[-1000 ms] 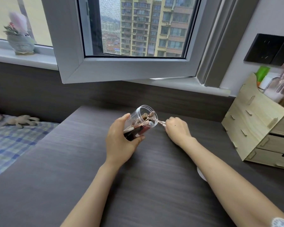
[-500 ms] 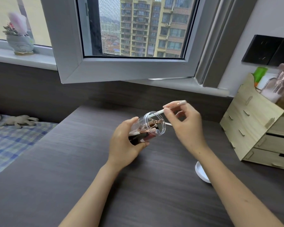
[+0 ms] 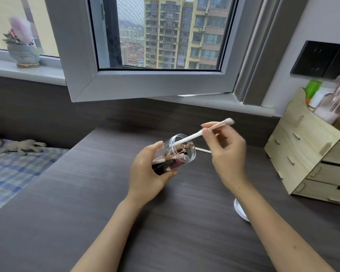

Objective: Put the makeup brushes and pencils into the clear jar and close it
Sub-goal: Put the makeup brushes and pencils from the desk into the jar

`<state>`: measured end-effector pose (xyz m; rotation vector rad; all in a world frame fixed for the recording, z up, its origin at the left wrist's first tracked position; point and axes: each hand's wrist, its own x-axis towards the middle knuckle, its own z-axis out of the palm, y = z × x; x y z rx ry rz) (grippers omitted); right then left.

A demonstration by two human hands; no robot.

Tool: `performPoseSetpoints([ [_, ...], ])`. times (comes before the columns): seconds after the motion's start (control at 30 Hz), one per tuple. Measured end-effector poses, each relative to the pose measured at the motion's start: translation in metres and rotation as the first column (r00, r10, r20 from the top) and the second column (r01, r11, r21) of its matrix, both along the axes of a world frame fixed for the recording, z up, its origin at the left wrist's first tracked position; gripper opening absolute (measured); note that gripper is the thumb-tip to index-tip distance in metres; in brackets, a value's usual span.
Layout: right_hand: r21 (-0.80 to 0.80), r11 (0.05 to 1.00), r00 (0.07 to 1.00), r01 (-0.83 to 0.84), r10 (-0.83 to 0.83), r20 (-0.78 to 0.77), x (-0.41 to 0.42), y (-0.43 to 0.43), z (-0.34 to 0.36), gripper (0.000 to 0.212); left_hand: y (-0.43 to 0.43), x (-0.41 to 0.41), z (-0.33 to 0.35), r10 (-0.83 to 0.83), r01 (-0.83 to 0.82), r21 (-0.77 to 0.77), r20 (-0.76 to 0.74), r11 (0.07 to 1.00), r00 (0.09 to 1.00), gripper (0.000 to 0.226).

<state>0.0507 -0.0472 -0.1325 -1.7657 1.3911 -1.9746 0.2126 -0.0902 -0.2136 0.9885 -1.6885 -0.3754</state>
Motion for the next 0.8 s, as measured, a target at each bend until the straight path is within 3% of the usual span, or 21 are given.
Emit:
performPoseSetpoints([
  [0.07, 0.098, 0.995, 0.989, 0.022, -0.007, -0.146, 0.002, -0.007, -0.008, 0.016, -0.001, 0.001, -0.001, 0.002, -0.002, -0.006, 0.009, 1.000, 1.000, 0.080],
  [0.13, 0.161, 0.987, 0.984, -0.027, 0.055, -0.172, -0.001, -0.012, -0.012, 0.015, -0.002, 0.002, -0.001, 0.012, -0.011, -0.014, 0.020, 1.000, 1.000, 0.080],
  [0.2, 0.208, 0.958, 0.980, -0.196, 0.187, 0.062, -0.008, -0.016, -0.010, 0.014, -0.002, 0.003, -0.001, 0.018, -0.018, -0.004, 0.011, 1.000, 1.000, 0.079],
  [0.27, 0.247, 0.944, 0.956, -0.218, 0.155, 0.250, -0.020, -0.032, -0.013, 0.028, -0.002, 0.003, 0.000, 0.024, -0.024, 0.003, -0.003, 1.000, 1.000, 0.079],
  [0.3, 0.318, 0.942, 0.982, -0.110, 0.054, 0.181, -0.028, -0.045, -0.018, 0.033, -0.002, 0.003, 0.000, 0.027, -0.027, 0.003, -0.006, 1.000, 1.000, 0.079],
  [0.33, 0.388, 0.920, 0.999, 0.053, -0.053, -0.012, -0.036, -0.060, -0.027, 0.034, -0.002, 0.002, 0.000, 0.030, -0.030, 0.000, -0.006, 1.000, 1.000, 0.079],
  [0.37, 0.420, 0.875, 0.952, 0.240, -0.128, -0.278, -0.043, -0.074, -0.036, 0.031, -0.002, 0.002, 0.001, 0.034, -0.034, -0.002, -0.006, 0.999, 0.999, 0.079],
  [0.4, 0.409, 0.827, 0.842, 0.387, -0.136, -0.521, -0.049, -0.085, -0.046, 0.029, -0.002, 0.002, 0.001, 0.037, -0.037, -0.004, -0.005, 0.999, 0.999, 0.079],
  [0.47, 0.371, 0.763, 0.574, 0.529, 0.000, -0.819, -0.054, -0.102, -0.062, 0.032, -0.002, 0.001, 0.001, 0.041, -0.041, -0.006, -0.005, 0.999, 0.999, 0.079],
  [0.57, 0.229, 0.734, 0.261, 0.639, 0.074, -0.963, -0.047, -0.107, -0.067, 0.028, -0.001, 0.002, 0.002, 0.044, -0.044, -0.009, -0.008, 0.999, 0.999, 0.080],
  [0.63, 0.155, 0.751, 0.103, 0.641, 0.116, -0.988, -0.043, -0.107, -0.067, 0.028, -0.001, 0.003, 0.002, 0.045, -0.045, -0.007, -0.005, 0.999, 0.999, 0.080],
  [0.73, 0.155, 0.742, 0.068, 0.652, 0.147, -0.987, -0.043, -0.101, -0.064, 0.027, 0.000, 0.003, 0.003, 0.050, -0.050, -0.002, -0.003, 0.999, 0.999, 0.079],
  [0.77, 0.094, 0.745, 0.054, 0.661, 0.077, -0.996, -0.042, -0.098, -0.062, 0.021, 0.000, 0.003, 0.003, 0.053, -0.053, -0.003, -0.004, 0.999, 0.999, 0.079],
  [0.8, 0.062, 0.739, 0.097, 0.671, -0.004, -0.995, -0.041, -0.092, -0.055, 0.010, 0.000, 0.003, 0.004, 0.054, -0.054, -0.003, -0.006, 0.999, 0.999, 0.079],
])
